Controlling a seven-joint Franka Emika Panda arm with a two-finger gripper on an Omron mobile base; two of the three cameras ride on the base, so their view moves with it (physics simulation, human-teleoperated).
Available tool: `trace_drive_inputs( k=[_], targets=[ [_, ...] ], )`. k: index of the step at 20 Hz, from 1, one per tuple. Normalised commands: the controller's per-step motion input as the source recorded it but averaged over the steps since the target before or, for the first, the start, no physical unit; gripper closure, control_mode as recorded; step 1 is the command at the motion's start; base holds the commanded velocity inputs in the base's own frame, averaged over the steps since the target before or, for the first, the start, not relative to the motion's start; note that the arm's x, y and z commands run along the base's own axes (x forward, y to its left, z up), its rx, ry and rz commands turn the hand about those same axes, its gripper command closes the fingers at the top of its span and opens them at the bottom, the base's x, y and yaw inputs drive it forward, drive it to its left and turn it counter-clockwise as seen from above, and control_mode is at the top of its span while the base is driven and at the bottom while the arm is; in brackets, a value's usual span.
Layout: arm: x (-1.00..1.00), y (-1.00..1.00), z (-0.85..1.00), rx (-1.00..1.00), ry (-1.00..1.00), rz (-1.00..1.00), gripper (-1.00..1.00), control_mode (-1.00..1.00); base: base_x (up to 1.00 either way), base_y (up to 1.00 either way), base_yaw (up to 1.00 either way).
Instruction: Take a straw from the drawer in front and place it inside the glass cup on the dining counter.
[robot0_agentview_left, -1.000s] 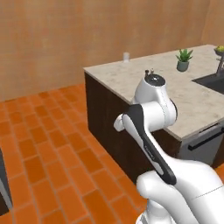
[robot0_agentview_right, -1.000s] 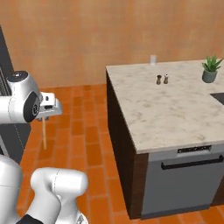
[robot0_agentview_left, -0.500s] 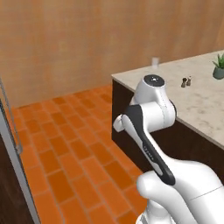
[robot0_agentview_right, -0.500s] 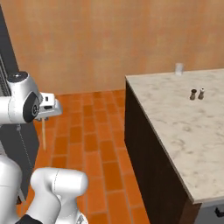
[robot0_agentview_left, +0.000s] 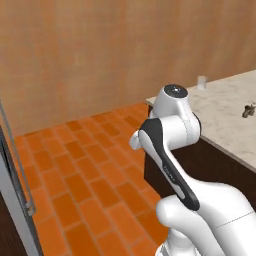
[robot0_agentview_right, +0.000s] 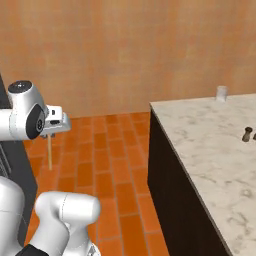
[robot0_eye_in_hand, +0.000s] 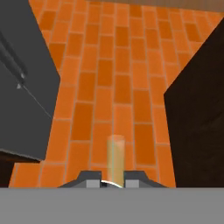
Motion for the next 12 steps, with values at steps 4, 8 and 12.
trace_drive_inputs(
  k=[4, 8, 12],
  targets=[
    [0.00, 0.00, 0.00, 0.00, 0.00, 0.00, 1.00, 1.00, 1.00, 0.00, -0.01],
    [0.00, 0.00, 0.00, 0.00, 0.00, 0.00, 1.00, 1.00, 1.00, 0.00, -0.03],
    [0.00, 0.00, 0.00, 0.00, 0.00, 0.00, 1.00, 1.00, 1.00, 0.00, -0.05]
  ],
)
